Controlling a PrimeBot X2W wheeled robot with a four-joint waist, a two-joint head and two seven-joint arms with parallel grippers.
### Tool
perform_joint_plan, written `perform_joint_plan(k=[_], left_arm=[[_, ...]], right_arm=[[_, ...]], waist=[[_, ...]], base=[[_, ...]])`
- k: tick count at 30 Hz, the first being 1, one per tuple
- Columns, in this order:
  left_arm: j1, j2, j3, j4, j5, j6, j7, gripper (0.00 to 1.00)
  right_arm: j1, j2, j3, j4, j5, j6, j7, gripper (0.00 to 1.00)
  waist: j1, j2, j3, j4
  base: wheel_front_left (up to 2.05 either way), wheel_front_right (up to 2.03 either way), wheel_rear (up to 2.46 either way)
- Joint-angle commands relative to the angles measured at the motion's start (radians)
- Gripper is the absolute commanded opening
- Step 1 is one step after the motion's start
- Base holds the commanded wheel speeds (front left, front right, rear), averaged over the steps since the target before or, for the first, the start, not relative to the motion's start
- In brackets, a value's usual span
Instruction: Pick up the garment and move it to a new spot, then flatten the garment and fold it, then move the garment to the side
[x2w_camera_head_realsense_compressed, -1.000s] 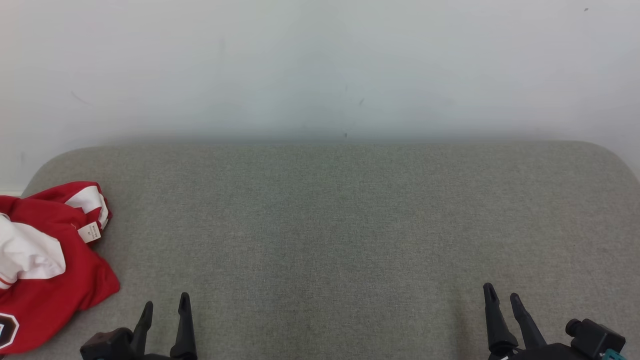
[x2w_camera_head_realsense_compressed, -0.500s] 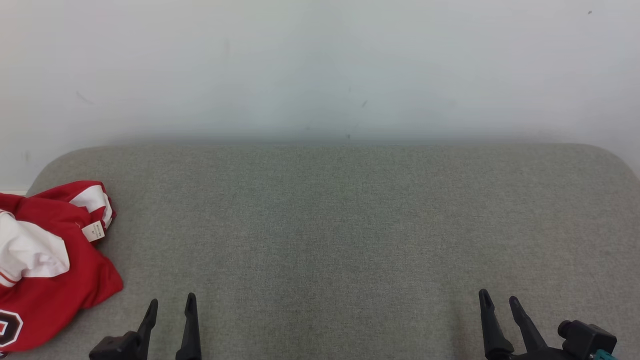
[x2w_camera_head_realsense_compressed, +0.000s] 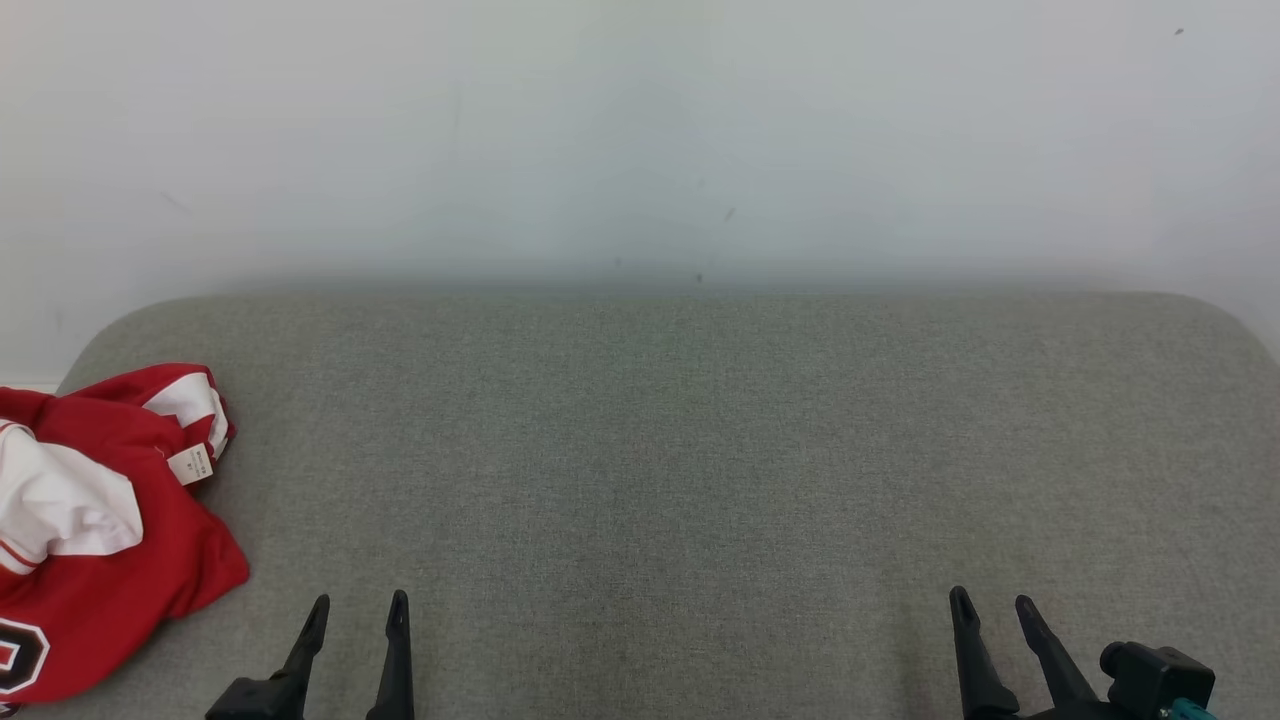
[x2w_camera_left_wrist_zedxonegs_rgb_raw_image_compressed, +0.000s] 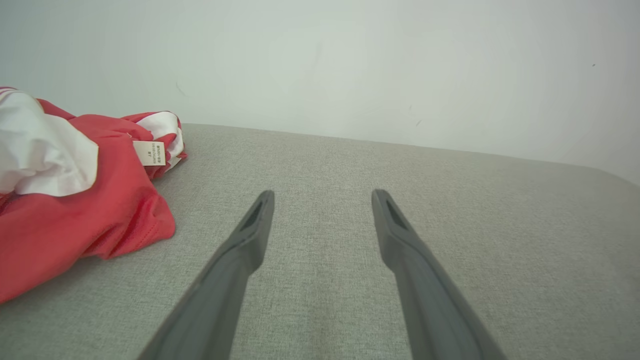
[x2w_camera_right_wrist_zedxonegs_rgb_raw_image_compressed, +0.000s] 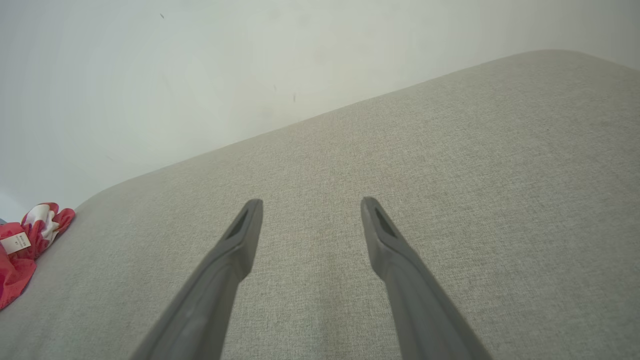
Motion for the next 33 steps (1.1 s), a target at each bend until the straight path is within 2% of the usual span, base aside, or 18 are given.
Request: perform_joint_plan(k=[1, 23, 33], left_arm=[[0.008, 0.004, -0.002, 0.0, 0.016, -0.003, -0.01, 1.0], [0.015, -0.015, -0.005, 0.021, 0.177, -0.006, -0.065, 1.0], [0.01, -0.027, 0.01, 0.034, 0.167, -0.014, -0.064, 1.0]], right_arm=[[0.008, -0.002, 0.002, -0.002, -0.017, -0.001, -0.006, 1.0], [0.016, -0.003, 0.004, 0.004, -0.175, -0.002, -0.011, 1.0], [0.012, -0.002, 0.005, 0.012, -0.163, -0.002, -0.014, 1.0]], waist=[[0.0, 0.0, 0.0, 0.0], [0.0, 0.0, -0.008, 0.006], [0.0, 0.0, -0.01, 0.006]], base=[[0.0, 0.0, 0.0], [0.0, 0.0, 0.0], [0.0, 0.0, 0.0]])
